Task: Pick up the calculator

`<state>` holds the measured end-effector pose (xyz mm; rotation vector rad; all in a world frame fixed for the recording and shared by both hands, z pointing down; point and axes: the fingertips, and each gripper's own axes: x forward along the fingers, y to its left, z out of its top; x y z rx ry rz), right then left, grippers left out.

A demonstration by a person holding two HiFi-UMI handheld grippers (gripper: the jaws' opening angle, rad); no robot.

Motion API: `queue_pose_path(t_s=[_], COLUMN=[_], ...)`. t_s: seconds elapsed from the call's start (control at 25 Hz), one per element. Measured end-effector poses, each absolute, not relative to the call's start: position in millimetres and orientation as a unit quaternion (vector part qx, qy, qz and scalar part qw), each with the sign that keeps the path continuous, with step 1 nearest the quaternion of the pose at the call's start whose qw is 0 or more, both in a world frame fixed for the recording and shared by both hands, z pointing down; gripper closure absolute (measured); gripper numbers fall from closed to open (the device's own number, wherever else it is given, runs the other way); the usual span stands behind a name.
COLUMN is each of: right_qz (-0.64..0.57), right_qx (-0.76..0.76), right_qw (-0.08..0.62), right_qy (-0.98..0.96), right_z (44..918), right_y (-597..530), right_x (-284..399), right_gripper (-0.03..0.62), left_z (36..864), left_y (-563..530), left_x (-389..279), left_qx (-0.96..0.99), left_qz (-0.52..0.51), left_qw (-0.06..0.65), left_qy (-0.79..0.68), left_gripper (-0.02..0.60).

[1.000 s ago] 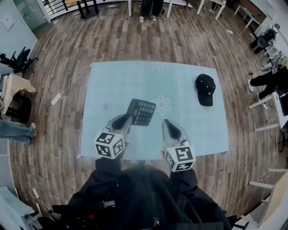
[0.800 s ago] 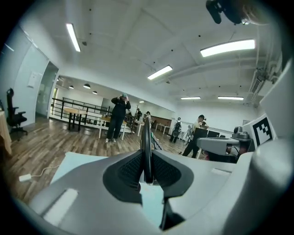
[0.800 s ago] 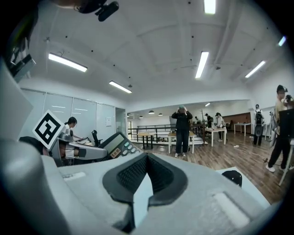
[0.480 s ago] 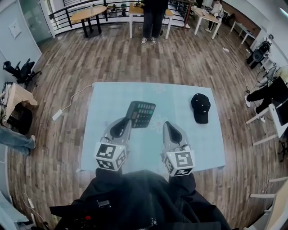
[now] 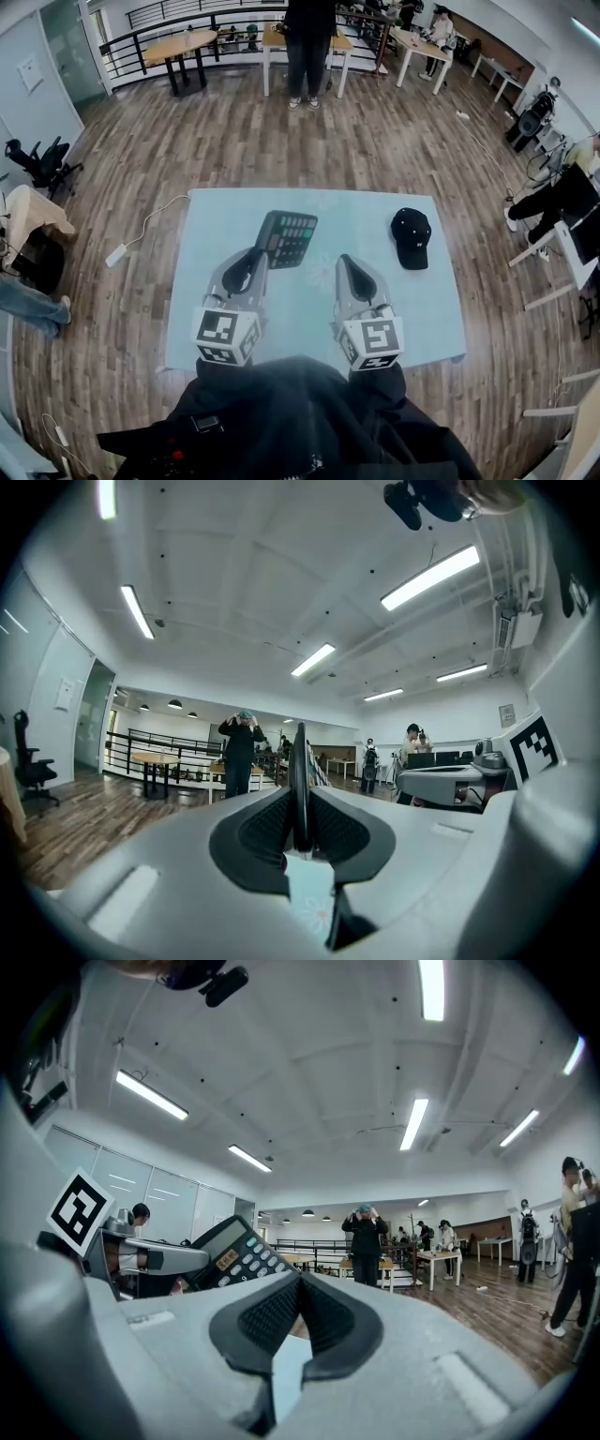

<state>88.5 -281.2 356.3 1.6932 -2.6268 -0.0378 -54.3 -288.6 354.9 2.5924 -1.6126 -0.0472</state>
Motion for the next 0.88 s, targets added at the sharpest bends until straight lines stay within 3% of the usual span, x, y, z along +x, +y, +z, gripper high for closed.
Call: queue_pose_path(t_s=[0.88], right_qz=[-0.017], right_qx=[0.562], right_qw=[-0.014], right_qy=[-0.827], right_z=[350], right_y=[-277], right_x=[101], right_gripper=[0.597], left_z=[357], left_y=[-284], left_x=[-46], left_qx=[0.853], left_qz=[-0.004], left_qw=[0.035], left_qy=[-0.521], left_gripper=[0.526])
